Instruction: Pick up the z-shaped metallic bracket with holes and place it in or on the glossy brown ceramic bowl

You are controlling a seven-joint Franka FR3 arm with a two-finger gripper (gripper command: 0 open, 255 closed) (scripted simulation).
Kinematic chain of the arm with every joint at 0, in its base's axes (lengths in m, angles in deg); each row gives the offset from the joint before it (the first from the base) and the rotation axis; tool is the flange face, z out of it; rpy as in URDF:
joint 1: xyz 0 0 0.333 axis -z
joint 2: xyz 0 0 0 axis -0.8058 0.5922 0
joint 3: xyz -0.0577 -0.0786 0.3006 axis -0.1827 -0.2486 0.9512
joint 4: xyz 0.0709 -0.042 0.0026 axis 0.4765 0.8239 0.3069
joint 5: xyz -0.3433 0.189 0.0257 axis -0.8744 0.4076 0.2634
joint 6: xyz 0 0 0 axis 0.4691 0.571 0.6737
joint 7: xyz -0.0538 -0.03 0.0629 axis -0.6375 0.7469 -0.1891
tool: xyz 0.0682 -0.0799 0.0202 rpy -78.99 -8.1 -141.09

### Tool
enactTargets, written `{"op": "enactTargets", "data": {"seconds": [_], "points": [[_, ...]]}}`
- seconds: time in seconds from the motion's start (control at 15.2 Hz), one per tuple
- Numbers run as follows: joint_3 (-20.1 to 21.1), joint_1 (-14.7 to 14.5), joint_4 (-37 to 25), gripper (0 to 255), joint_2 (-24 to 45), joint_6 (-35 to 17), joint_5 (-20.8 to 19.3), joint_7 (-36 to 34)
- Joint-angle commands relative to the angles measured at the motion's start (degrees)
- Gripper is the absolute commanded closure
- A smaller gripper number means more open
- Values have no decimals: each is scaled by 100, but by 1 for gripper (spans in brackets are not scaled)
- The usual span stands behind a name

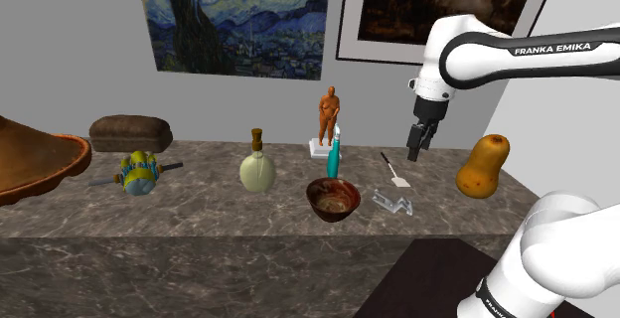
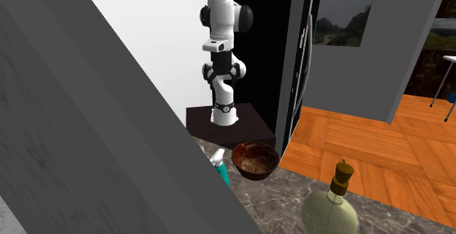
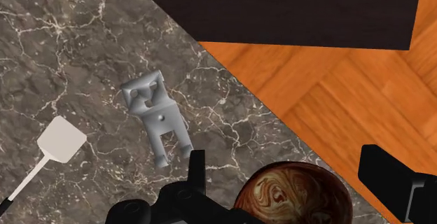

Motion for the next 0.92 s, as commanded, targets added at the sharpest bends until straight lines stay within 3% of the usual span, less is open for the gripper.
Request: {"op": "enactTargets", "data": {"seconds": [0.0, 0.53, 0.86], "points": [[-189, 40, 267, 0, 106, -419, -109, 238], [-945, 88, 835, 0, 1257, -2254, -373, 1135], [-1446, -29, 862, 0, 2376, -3452, -245, 1839]]}}
